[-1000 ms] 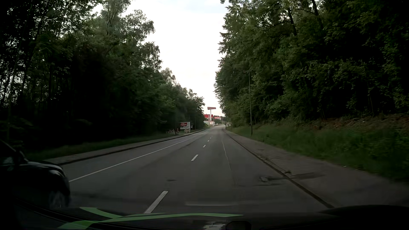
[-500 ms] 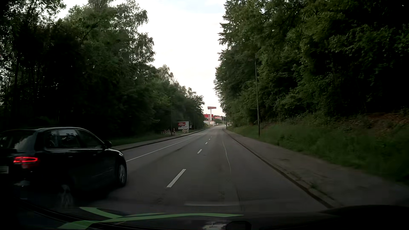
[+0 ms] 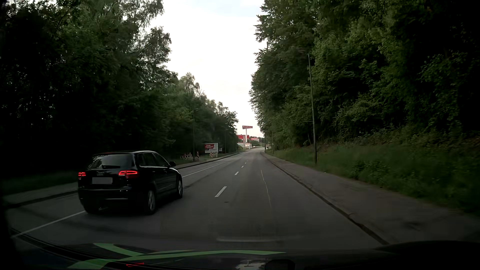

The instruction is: Follow the waypoints while adhering to traffic rules and regulations

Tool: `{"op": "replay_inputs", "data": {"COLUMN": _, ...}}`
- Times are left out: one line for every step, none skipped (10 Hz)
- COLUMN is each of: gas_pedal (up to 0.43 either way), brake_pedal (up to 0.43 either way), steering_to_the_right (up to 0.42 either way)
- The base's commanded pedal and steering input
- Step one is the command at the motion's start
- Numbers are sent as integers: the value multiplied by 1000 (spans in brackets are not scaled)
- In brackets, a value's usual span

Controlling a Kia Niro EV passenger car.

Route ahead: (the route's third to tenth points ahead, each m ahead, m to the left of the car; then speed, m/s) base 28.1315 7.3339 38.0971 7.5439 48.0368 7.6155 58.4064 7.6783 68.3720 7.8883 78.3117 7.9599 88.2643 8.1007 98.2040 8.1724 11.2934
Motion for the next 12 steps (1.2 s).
{"op": "replay_inputs", "data": {"gas_pedal": 157, "brake_pedal": 0, "steering_to_the_right": 0}}
{"op": "replay_inputs", "data": {"gas_pedal": 157, "brake_pedal": 0, "steering_to_the_right": 0}}
{"op": "replay_inputs", "data": {"gas_pedal": 157, "brake_pedal": 0, "steering_to_the_right": 0}}
{"op": "replay_inputs", "data": {"gas_pedal": 157, "brake_pedal": 0, "steering_to_the_right": 0}}
{"op": "replay_inputs", "data": {"gas_pedal": 157, "brake_pedal": 0, "steering_to_the_right": 0}}
{"op": "replay_inputs", "data": {"gas_pedal": 157, "brake_pedal": 0, "steering_to_the_right": 0}}
{"op": "replay_inputs", "data": {"gas_pedal": 157, "brake_pedal": 0, "steering_to_the_right": 0}}
{"op": "replay_inputs", "data": {"gas_pedal": 157, "brake_pedal": 0, "steering_to_the_right": -4}}
{"op": "replay_inputs", "data": {"gas_pedal": 157, "brake_pedal": 0, "steering_to_the_right": -9}}
{"op": "replay_inputs", "data": {"gas_pedal": 169, "brake_pedal": 0, "steering_to_the_right": -10}}
{"op": "replay_inputs", "data": {"gas_pedal": 169, "brake_pedal": 0, "steering_to_the_right": -10}}
{"op": "replay_inputs", "data": {"gas_pedal": 169, "brake_pedal": 0, "steering_to_the_right": -10}}
